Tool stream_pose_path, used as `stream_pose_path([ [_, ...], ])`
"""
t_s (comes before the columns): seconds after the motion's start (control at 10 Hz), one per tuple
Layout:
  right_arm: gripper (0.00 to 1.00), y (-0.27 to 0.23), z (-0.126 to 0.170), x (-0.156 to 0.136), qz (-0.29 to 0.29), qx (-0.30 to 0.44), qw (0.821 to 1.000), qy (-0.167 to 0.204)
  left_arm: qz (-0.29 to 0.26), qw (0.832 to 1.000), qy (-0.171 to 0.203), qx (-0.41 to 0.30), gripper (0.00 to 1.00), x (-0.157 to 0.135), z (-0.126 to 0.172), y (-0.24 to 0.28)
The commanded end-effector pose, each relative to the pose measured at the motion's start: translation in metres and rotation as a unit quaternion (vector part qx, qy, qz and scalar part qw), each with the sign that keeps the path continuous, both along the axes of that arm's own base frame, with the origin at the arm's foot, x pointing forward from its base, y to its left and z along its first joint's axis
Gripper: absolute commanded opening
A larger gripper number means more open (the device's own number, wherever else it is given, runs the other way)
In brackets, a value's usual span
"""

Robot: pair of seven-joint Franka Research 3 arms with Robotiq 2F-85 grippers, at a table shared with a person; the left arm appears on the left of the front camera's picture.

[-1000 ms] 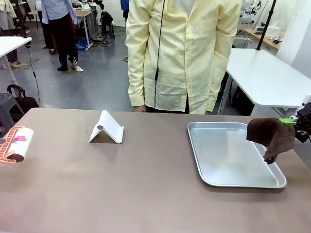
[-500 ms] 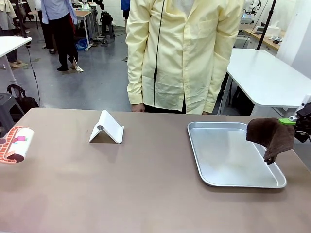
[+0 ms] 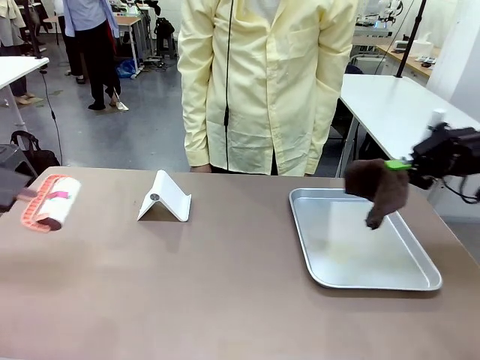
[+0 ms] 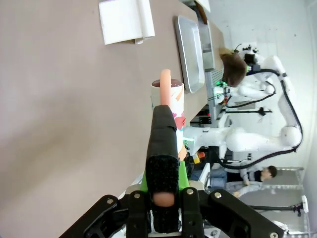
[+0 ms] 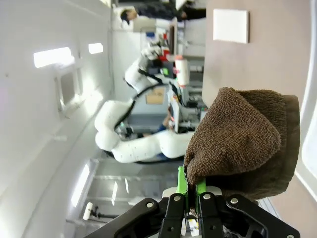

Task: Clean the surface of the table.
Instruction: Return the Lint Roller and towel to their original positions.

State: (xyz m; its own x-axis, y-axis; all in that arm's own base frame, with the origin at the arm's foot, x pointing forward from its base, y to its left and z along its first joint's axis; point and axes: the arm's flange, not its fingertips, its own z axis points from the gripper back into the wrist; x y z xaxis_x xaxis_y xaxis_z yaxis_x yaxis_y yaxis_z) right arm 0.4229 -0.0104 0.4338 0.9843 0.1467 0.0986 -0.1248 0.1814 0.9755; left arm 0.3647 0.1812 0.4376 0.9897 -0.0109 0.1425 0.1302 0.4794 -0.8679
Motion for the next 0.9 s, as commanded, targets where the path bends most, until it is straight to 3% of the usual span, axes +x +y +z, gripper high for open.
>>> stream_pose_path([
  [0.0,0.07,0.041,0.013,0.011,0.031,-0.029,0.999,-0.004,0.033,0.999,0.002,0.025,0.22,0.016,0.031,-0.045],
  [0.1,0.07,0.067,0.021,0.015,0.020,-0.022,1.000,0.000,0.055,0.998,0.009,0.033,0.22,0.023,0.053,-0.075],
  [0.2,0.07,0.099,0.027,0.021,-0.012,-0.009,1.000,0.005,0.033,0.997,-0.013,0.075,0.22,0.024,0.079,-0.110],
  [0.4,0.07,0.159,0.022,0.033,-0.053,-0.049,0.997,0.012,0.021,0.990,-0.012,0.142,0.22,0.039,0.118,-0.168],
  [0.5,0.07,0.182,0.014,0.041,-0.074,-0.082,0.994,0.011,0.048,0.981,-0.014,0.189,0.22,0.052,0.125,-0.194],
  [0.6,0.07,0.200,0.006,0.046,-0.074,-0.102,0.992,0.017,0.024,0.977,0.002,0.214,0.22,0.060,0.126,-0.215],
  [0.8,0.07,0.229,-0.018,0.056,-0.082,-0.144,0.986,0.025,0.030,0.965,-0.011,0.262,0.22,0.076,0.120,-0.253],
])
